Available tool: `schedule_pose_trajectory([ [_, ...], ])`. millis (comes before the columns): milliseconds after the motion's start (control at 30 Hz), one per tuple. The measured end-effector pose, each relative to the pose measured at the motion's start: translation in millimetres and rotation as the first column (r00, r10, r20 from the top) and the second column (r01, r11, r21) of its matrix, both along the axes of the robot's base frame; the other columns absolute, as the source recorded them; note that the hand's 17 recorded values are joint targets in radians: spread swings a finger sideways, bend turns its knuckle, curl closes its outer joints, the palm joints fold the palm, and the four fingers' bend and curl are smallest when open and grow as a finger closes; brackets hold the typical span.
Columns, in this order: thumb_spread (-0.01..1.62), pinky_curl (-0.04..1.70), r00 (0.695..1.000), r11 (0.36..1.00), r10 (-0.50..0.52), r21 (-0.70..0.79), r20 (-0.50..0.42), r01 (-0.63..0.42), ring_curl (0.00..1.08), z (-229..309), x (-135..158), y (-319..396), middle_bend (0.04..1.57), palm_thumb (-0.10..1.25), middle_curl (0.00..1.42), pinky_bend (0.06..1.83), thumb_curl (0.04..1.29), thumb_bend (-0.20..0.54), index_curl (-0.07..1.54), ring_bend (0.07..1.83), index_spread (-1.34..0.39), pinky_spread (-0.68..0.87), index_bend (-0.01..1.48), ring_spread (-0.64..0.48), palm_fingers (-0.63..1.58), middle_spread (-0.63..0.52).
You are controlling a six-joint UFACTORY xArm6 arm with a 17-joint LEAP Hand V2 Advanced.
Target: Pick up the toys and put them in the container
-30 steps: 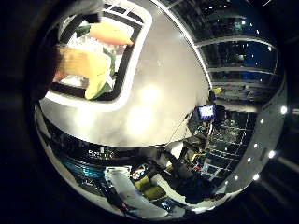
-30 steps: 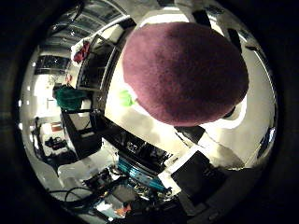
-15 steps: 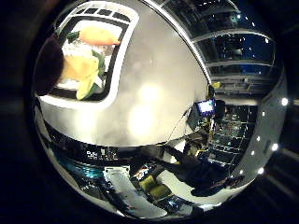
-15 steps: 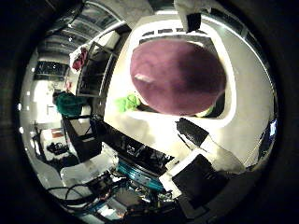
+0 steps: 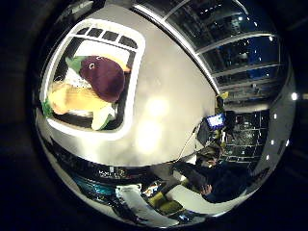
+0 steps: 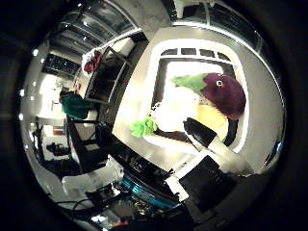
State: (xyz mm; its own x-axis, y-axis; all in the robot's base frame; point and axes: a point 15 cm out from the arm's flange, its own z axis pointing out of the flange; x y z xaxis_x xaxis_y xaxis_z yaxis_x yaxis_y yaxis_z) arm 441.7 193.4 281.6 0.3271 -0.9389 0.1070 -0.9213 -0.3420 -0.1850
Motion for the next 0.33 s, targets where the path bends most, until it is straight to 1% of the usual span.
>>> schedule_pose_trajectory([
  [100, 0.99, 0.32, 1.0, 1.0, -0.003, -0.01, -0.014, 0.003, 0.24, 1.4, -5.4, -4.2, 0.18, 0.87, 0.27, 0.54, 0.44, -0.022, 0.35, 0.34, -0.48, 0.51, 0.18, 0.22, 0.14, 0.07],
  [233, 1.0, 0.31, 0.997, 0.999, -0.024, -0.046, -0.073, 0.021, 0.23, 5.4, -26.7, -20.6, 0.17, 0.86, 0.26, 0.53, 0.44, -0.024, 0.35, 0.3, -0.48, 0.51, 0.19, 0.24, 0.12, 0.08],
  [333, 1.0, 0.3, 0.994, 0.998, -0.044, -0.056, -0.098, 0.038, 0.23, 11.6, -38.4, -31.4, 0.17, 0.86, 0.25, 0.53, 0.44, -0.022, 0.36, 0.28, -0.48, 0.5, 0.19, 0.25, 0.11, 0.09],
])
